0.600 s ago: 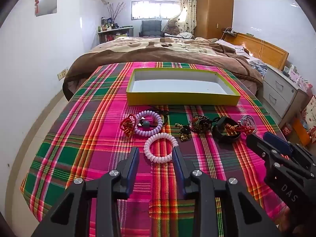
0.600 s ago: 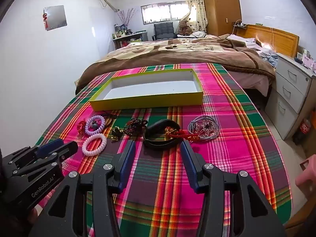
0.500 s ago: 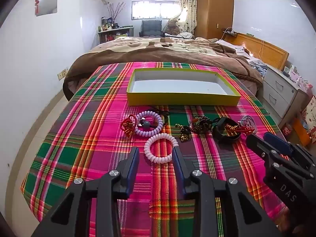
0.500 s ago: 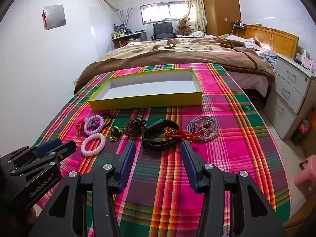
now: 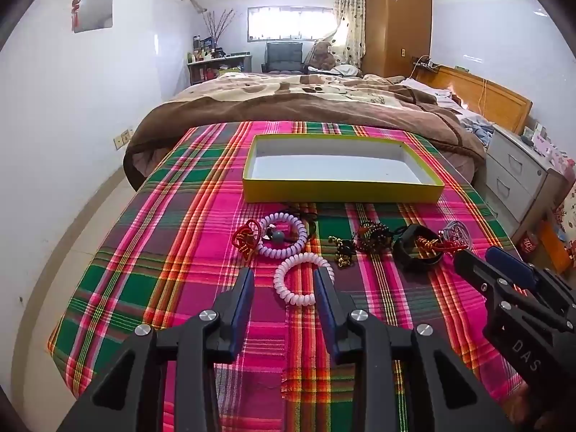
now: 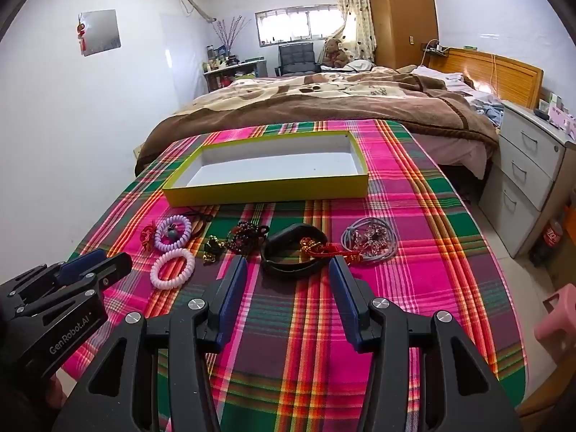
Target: Organize jewelry
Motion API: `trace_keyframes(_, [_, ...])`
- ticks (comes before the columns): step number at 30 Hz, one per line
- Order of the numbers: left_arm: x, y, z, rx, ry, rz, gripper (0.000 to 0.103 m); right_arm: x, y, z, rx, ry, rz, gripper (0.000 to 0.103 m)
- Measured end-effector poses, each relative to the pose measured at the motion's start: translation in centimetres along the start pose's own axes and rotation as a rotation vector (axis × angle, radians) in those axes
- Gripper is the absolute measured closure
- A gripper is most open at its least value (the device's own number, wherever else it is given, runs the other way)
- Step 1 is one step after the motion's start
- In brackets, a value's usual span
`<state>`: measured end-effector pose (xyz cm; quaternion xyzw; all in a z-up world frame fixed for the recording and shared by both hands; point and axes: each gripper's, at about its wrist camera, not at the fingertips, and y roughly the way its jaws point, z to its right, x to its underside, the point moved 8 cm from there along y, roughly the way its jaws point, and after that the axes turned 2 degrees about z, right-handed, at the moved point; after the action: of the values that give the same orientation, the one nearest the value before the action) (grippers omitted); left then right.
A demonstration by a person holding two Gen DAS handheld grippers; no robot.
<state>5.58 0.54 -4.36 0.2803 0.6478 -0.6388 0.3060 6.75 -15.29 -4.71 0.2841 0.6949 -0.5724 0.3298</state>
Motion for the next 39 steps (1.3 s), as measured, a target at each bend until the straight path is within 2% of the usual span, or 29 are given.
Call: trace_keyframes(39, [-0.04,-0.32,-0.07,-0.001,-0.004,0.001,0.069,0.12,-0.32,-0.14,-0.004,-0.001,-0.003,0.055])
